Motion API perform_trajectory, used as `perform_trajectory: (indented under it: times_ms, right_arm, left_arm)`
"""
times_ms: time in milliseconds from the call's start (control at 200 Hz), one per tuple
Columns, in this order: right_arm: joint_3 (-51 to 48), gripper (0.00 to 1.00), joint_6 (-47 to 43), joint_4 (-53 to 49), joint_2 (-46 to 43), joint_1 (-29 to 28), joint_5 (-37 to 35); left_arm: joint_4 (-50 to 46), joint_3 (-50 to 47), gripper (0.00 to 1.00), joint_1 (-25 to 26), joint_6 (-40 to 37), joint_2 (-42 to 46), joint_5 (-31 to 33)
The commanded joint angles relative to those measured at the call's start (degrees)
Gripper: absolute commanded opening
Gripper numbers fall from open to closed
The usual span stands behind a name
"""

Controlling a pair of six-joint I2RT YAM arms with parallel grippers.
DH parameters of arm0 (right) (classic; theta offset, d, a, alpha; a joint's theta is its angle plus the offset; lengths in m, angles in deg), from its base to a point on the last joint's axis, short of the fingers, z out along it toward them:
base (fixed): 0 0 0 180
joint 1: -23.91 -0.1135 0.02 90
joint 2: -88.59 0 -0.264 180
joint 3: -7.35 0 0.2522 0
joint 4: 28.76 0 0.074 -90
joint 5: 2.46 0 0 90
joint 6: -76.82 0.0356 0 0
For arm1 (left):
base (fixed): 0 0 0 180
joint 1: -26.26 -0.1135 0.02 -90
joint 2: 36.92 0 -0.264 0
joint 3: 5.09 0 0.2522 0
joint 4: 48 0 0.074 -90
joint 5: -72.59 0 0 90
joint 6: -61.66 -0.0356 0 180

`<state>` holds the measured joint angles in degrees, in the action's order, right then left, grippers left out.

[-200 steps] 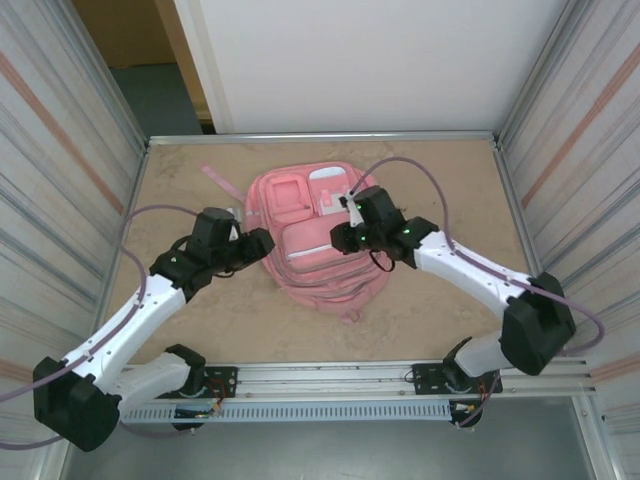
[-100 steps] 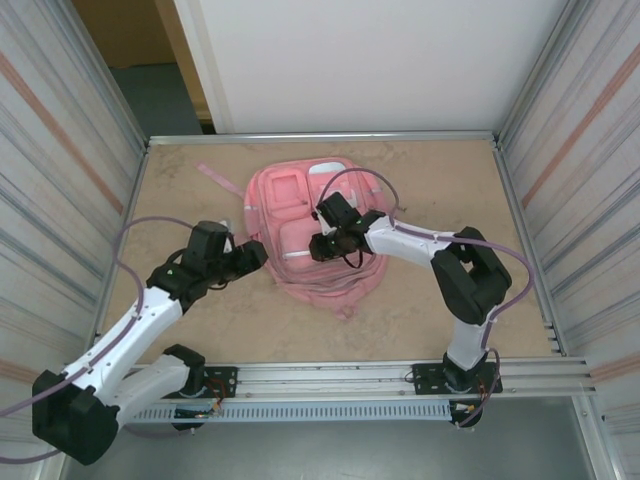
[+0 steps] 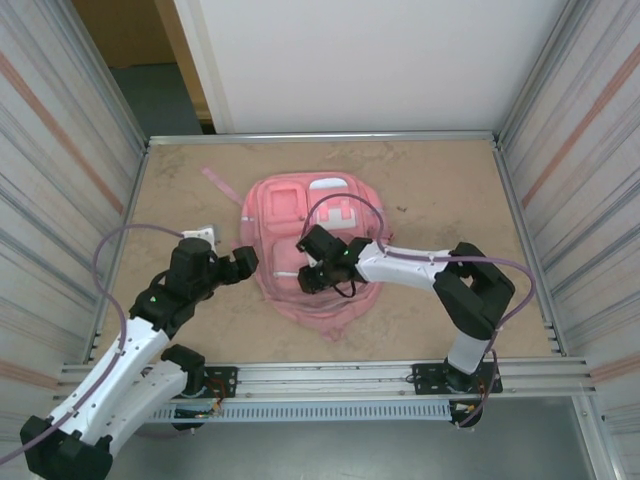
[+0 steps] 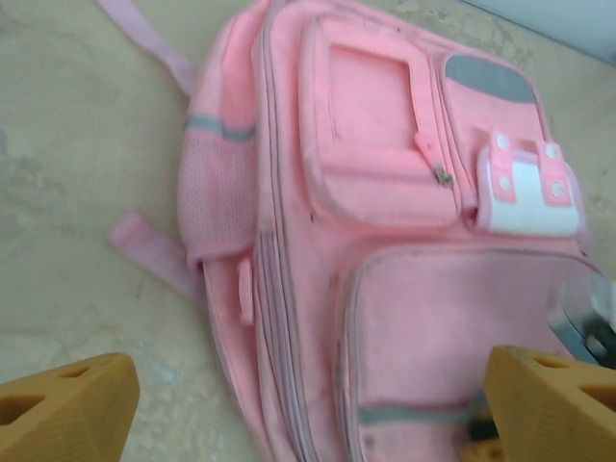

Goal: Pack the student bag

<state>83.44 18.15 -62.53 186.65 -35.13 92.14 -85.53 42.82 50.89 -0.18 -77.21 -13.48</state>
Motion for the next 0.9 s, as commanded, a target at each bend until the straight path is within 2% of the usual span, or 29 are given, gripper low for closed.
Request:
perform_trajectory:
  times_ms: [0, 30, 60, 70, 80, 85, 100, 170, 281, 326, 396, 451, 576, 671, 827, 857, 892]
  right_arm:
    - [-1.7, 0.28, 4.6, -1.4, -6.5, -4.7, -6.0]
    - [-2.0, 0.34, 3.8, -0.3, -8.5, -6.5, -9.4]
    - [-1.9, 0.51, 2.7, 0.9, -11.0, -7.9, -12.7]
    - [-1.9, 0.61, 2.2, 1.1, -11.6, -8.2, -13.9]
    - [-1.8, 0.85, 1.8, 1.5, -12.3, -8.6, -15.0]
    - [-1.7, 0.93, 1.6, 1.7, -12.6, -8.7, -15.6]
    - [-1.7, 1.00, 0.9, 2.0, -13.6, -9.2, -17.7]
    - [-1.6, 0.99, -2.1, 3.2, -17.3, -10.5, -27.3]
    - [-2.7, 0.99, -8.3, 5.5, -23.7, -10.0, -43.9]
    - [-3.4, 0.99, -11.9, 7.0, -26.5, -8.6, -47.0]
    - [-5.6, 0.99, -16.7, 9.6, -31.4, -4.5, -47.4]
    - [-7.8, 0.99, -18.0, 10.7, -35.5, 0.6, -44.9]
    - [-14.8, 0.99, -17.5, 11.9, -46.0, 17.6, -34.9]
    - [-22.5, 0.99, -20.0, 16.3, -51.8, 31.1, -27.0]
    - [-36.7, 0.99, -25.0, 27.9, -55.3, 50.9, -10.8]
    - [-38.8, 0.99, -25.8, 29.8, -55.0, 53.5, -8.8]
    - [-40.8, 0.99, -26.4, 32.1, -54.1, 55.9, -6.8]
  left_arm:
    - [2.4, 3.1, 0.99, -0.7, -9.5, -0.1, 3.2]
    - [3.7, 3.4, 0.99, -0.7, -11.4, -0.4, 2.8]
    - [5.2, 3.4, 0.99, -0.8, -13.2, -0.7, 3.5]
    - [5.6, 3.3, 0.99, -0.8, -13.5, -0.8, 4.0]
    - [5.8, 3.3, 0.99, -0.8, -13.7, -1.0, 4.5]
    - [6.0, 3.3, 0.99, -0.8, -13.7, -1.1, 5.1]
    - [6.2, 3.4, 0.99, -0.9, -13.8, -1.4, 6.4]
    - [7.6, 3.1, 0.99, -1.8, -13.8, -2.3, 12.0]
    - [16.6, -1.4, 0.99, -2.9, -17.3, -2.8, 15.1]
    - [20.5, -4.0, 0.99, -3.3, -18.3, -2.4, 16.2]
    - [25.6, -7.7, 0.99, -4.5, -19.8, -1.9, 16.5]
    - [28.5, -9.7, 0.99, -5.8, -21.0, -2.6, 16.0]
    - [29.9, -10.2, 0.99, -9.5, -23.4, -7.3, 16.8]
    - [35.8, -11.7, 0.99, -11.2, -27.9, -11.8, 15.1]
    - [43.1, -12.1, 0.99, -12.1, -33.7, -19.5, 12.0]
    - [44.8, -12.5, 0.99, -12.4, -35.2, -20.9, 10.8]
    - [48.8, -13.6, 0.99, -13.1, -40.1, -22.8, 6.4]
